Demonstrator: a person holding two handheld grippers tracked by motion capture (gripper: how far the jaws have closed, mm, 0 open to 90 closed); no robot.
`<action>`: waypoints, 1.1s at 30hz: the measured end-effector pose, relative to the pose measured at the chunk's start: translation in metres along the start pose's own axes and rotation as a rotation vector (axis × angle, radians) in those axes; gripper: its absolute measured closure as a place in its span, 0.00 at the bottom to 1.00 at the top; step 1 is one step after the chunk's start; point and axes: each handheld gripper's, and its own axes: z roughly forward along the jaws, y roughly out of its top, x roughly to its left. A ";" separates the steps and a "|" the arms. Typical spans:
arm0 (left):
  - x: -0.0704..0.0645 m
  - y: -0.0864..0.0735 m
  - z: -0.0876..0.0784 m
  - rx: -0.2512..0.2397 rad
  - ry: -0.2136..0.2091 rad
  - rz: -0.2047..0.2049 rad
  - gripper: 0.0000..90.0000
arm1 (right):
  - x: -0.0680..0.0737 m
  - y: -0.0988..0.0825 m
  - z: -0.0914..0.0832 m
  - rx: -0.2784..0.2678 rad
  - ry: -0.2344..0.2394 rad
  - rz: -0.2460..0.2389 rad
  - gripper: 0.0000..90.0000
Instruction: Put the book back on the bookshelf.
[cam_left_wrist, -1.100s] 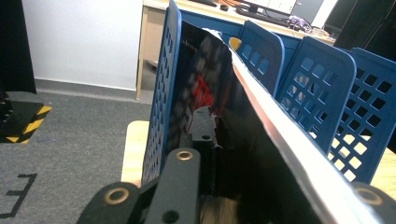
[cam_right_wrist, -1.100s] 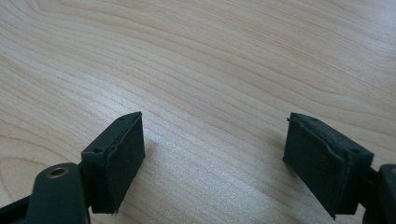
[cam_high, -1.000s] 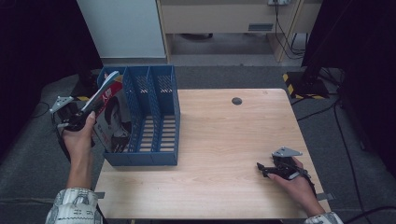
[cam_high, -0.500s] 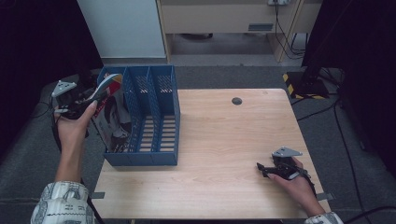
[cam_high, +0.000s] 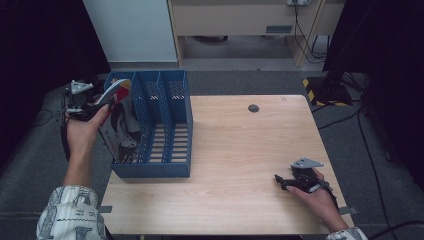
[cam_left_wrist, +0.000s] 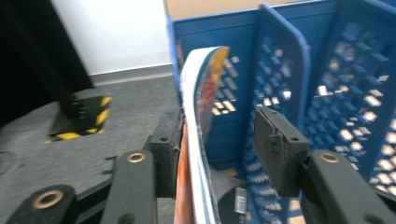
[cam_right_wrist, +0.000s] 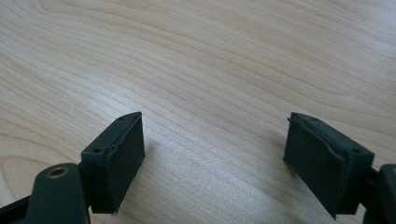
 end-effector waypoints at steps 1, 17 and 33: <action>0.001 0.000 -0.001 -0.013 0.009 -0.009 0.61 | 0.000 0.000 0.000 0.000 0.000 0.002 0.23; 0.004 -0.005 0.007 0.051 0.015 -0.029 0.74 | 0.001 0.000 0.000 0.001 0.003 0.000 0.23; 0.001 -0.006 0.000 0.056 -0.021 -0.065 0.96 | 0.001 0.000 0.000 0.001 0.003 -0.001 0.23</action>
